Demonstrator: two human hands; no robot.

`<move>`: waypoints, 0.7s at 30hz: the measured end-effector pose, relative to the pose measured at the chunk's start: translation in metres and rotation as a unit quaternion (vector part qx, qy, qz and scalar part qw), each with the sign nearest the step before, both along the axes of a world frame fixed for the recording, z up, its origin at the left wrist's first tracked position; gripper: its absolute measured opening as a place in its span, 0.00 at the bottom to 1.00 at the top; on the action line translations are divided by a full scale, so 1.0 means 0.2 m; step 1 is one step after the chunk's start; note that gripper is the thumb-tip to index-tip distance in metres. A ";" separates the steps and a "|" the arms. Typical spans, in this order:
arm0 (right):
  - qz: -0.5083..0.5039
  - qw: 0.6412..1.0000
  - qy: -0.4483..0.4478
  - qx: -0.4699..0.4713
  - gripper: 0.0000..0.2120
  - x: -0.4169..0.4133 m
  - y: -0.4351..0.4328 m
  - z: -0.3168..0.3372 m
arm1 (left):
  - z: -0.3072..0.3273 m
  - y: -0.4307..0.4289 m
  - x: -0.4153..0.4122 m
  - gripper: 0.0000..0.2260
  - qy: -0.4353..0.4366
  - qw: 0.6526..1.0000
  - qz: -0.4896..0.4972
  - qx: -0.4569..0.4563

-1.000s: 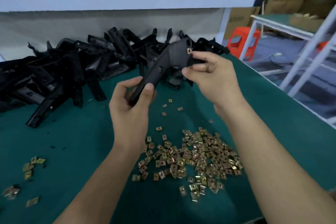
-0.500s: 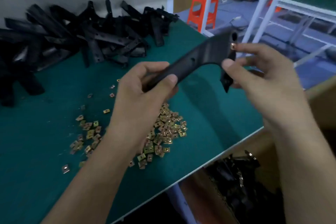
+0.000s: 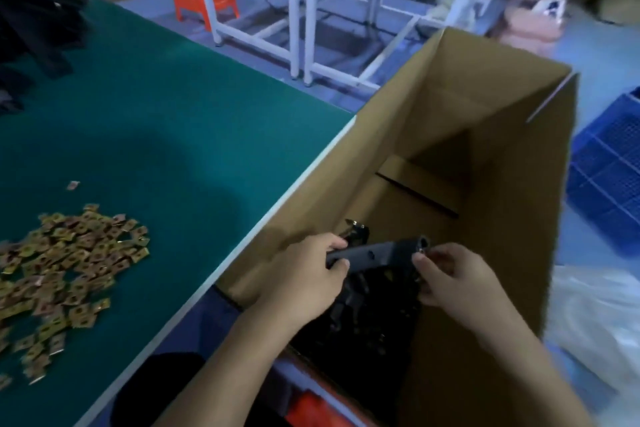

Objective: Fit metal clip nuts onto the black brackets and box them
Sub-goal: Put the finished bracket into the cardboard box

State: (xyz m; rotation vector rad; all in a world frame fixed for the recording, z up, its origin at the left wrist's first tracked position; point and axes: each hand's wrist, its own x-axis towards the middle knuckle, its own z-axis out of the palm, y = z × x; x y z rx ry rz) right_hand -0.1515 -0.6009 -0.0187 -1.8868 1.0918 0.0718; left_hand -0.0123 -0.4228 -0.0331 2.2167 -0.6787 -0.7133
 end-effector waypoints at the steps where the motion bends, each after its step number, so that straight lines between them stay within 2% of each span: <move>1: 0.008 1.000 0.023 0.004 0.08 -0.02 -0.02 -0.04 | -0.02 -0.01 -0.01 0.14 -0.001 1.000 -0.015 0.014; 6: 0.051 0.993 0.097 -0.049 0.07 -0.08 -0.06 -0.14 | -0.04 0.03 -0.03 0.19 -0.042 0.998 -0.048 0.016; 10: 0.083 0.989 0.077 -0.092 0.07 -0.03 0.00 -0.05 | 0.04 0.15 0.00 0.18 -0.069 0.996 -0.048 -0.008; 13: 0.127 0.986 -0.002 -0.111 0.08 0.06 0.12 0.05 | 0.16 0.25 -0.01 0.15 -0.059 0.996 -0.043 -0.048; 17: 0.202 0.959 -0.143 -0.135 0.09 0.26 0.38 0.20 | 0.33 0.40 -0.04 0.13 -0.040 0.982 0.000 -0.184; 19: 0.266 0.931 -0.211 -0.134 0.12 0.41 0.61 0.31 | 0.39 0.55 0.00 0.13 -0.096 0.969 0.049 -0.223; 21: 0.336 0.895 -0.253 -0.149 0.16 0.56 0.87 0.41 | 0.44 0.74 0.06 0.12 -0.190 0.944 0.110 -0.247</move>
